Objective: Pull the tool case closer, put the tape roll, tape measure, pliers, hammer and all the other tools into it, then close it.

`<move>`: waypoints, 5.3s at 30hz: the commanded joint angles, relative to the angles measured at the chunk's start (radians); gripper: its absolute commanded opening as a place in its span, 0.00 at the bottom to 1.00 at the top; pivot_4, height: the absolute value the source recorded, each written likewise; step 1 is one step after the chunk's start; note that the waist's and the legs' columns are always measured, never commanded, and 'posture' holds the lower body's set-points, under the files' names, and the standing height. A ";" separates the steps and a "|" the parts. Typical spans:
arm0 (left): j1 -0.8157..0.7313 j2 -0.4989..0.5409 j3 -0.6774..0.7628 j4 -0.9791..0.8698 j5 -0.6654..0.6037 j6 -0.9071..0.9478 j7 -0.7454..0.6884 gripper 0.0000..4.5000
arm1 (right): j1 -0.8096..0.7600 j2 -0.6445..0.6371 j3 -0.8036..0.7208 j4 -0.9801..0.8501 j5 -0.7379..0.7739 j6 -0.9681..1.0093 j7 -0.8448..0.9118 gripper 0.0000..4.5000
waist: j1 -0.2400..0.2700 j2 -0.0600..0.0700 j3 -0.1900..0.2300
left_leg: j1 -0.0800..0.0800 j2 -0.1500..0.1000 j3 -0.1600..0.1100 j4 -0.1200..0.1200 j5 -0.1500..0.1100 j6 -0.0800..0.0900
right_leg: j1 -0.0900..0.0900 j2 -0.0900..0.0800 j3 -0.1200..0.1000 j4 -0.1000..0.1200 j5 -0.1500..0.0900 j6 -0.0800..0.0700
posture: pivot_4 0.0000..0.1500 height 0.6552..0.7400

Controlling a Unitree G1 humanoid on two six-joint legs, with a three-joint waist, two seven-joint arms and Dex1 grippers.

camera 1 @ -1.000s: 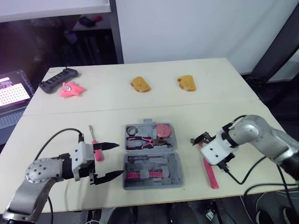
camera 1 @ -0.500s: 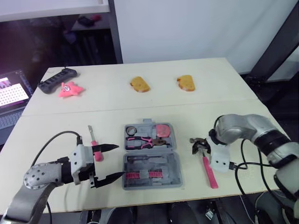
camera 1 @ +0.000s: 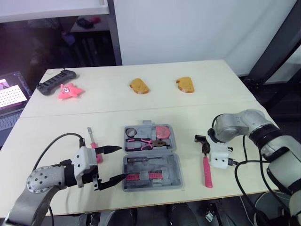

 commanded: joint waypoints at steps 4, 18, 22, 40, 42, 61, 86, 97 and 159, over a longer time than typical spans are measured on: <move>-0.040 -0.012 0.003 0.015 -0.001 -0.010 0.005 1.00 | -0.002 -0.061 -0.052 -0.003 0.125 0.017 0.041 0.01 | 0.001 0.002 0.001 | 0.000 0.000 0.000 0.000 0.000 0.000 | 0.000 0.000 0.000 0.000 0.000 0.000 | 1.00 1.00; -0.041 -0.022 0.040 0.116 -0.004 -0.044 -0.021 1.00 | 0.520 -0.240 -0.633 -1.022 1.221 2.586 0.205 0.01 | 0.038 0.009 0.004 | -0.005 0.002 -0.003 0.000 -0.003 0.004 | -0.004 -0.003 -0.001 -0.002 0.000 -0.002 | 1.00 1.00; -0.073 -0.022 0.017 0.129 -0.004 -0.037 -0.037 1.00 | 0.587 0.006 -0.849 -1.042 1.210 2.818 -0.052 0.01 | 0.053 0.009 0.004 | -0.006 0.000 -0.001 0.002 -0.002 0.003 | -0.005 -0.004 0.000 -0.002 0.000 -0.002 | 1.00 1.00; -0.076 0.003 0.028 0.105 -0.017 -0.014 -0.059 1.00 | 0.697 0.384 -0.996 -1.110 1.242 2.818 -0.600 0.58 | 0.052 0.003 -0.004 | -0.017 -0.001 0.000 0.003 0.001 -0.001 | -0.016 -0.001 0.000 -0.001 0.010 0.004 | 1.00 1.00; -0.064 0.010 0.041 0.104 -0.026 -0.011 -0.063 1.00 | 0.723 0.378 -1.008 -1.196 1.258 2.802 -0.589 0.78 | 0.053 0.003 -0.004 | -0.017 -0.001 -0.001 0.003 0.001 -0.001 | -0.016 -0.001 0.000 -0.001 0.010 0.004 | 1.00 1.00; -0.051 0.126 0.235 0.483 -0.032 -0.138 -0.279 1.00 | 1.147 0.335 -1.032 -1.363 1.203 2.087 -0.527 0.99 | 0.028 0.004 -0.004 | -0.014 0.001 0.000 0.002 0.001 0.000 | -0.014 0.002 0.000 0.000 0.010 0.005 | 1.00 1.00; -0.007 0.104 0.199 0.262 -0.043 -0.074 -0.263 1.00 | 1.018 0.494 -0.878 -1.193 1.163 2.322 -0.730 0.01 | 0.031 0.001 -0.007 | -0.014 0.001 0.000 0.002 0.001 0.000 | -0.014 0.002 0.001 0.000 0.010 0.005 | 1.00 1.00; -0.048 0.091 0.180 0.285 -0.041 -0.069 -0.258 1.00 | 0.986 0.382 -0.896 -1.443 1.189 2.219 -0.634 0.01 | 0.027 0.005 -0.005 | -0.014 0.000 0.001 0.002 0.001 0.000 | -0.016 0.001 0.002 0.001 0.010 0.005 | 1.00 1.00; -0.076 0.077 0.075 0.259 -0.018 -0.070 -0.276 1.00 | -0.085 0.120 0.099 -1.222 1.413 2.590 -0.084 0.01 | 0.025 0.006 -0.005 | -0.021 0.001 0.000 0.003 0.001 -0.001 | -0.026 0.001 0.000 0.005 0.010 0.004 | 1.00 1.00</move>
